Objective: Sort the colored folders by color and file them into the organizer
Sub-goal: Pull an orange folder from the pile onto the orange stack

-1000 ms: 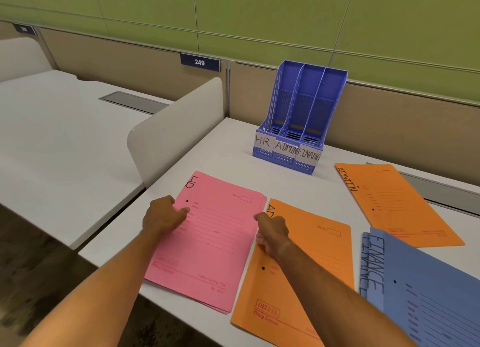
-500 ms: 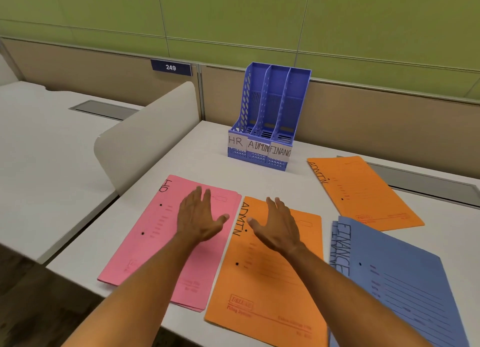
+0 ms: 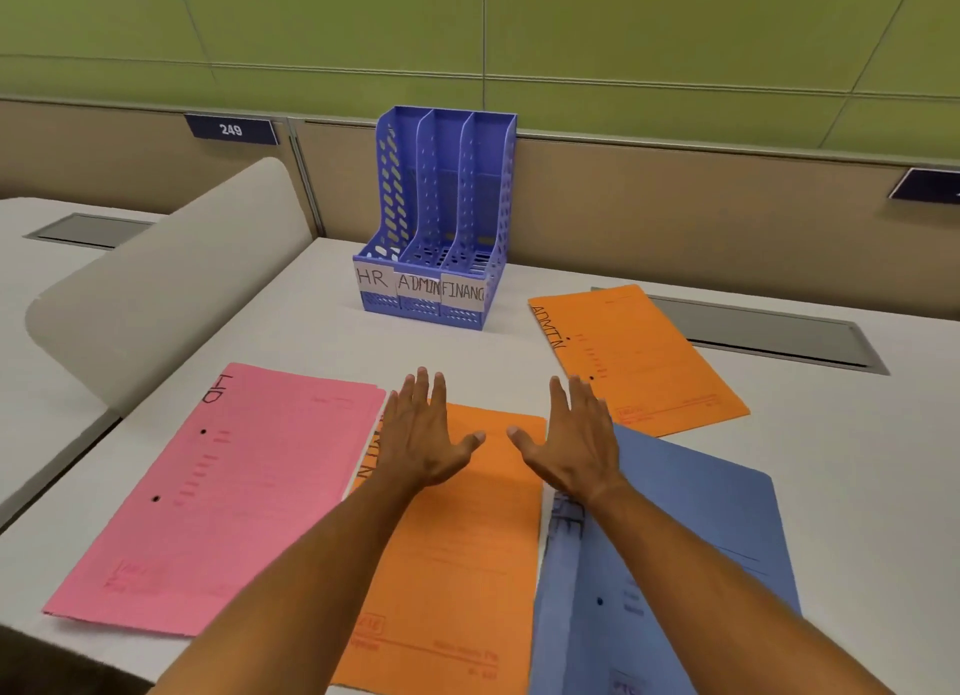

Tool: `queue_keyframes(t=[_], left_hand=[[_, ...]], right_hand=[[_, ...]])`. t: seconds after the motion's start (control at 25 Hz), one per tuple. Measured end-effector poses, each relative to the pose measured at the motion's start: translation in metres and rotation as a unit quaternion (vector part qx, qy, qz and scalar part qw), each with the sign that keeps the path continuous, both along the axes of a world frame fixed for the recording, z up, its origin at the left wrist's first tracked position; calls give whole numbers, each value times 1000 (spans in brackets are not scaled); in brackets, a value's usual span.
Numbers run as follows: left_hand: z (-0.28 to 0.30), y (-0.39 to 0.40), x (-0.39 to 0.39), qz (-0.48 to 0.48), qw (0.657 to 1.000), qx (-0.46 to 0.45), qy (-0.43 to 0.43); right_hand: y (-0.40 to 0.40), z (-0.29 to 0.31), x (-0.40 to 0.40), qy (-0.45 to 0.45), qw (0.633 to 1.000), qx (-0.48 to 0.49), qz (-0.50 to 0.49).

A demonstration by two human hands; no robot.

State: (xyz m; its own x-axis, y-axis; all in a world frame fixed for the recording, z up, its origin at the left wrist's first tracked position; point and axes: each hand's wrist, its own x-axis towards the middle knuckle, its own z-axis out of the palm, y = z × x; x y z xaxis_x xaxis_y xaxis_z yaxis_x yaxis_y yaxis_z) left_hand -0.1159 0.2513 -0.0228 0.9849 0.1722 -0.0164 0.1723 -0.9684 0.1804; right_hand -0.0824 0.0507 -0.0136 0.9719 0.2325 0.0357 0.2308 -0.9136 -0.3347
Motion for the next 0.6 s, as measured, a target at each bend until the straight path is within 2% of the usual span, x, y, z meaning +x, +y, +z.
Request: queue_keyframes(t=[0.36, 0.6], left_hand=[[-13, -107, 60, -28, 999, -18, 27], [-12, -153, 95, -2, 988, -123, 89]], right_hand=[[-107, -19, 59, 4, 999, -31, -37], [-151, -36, 88, 32, 997, -16, -66]])
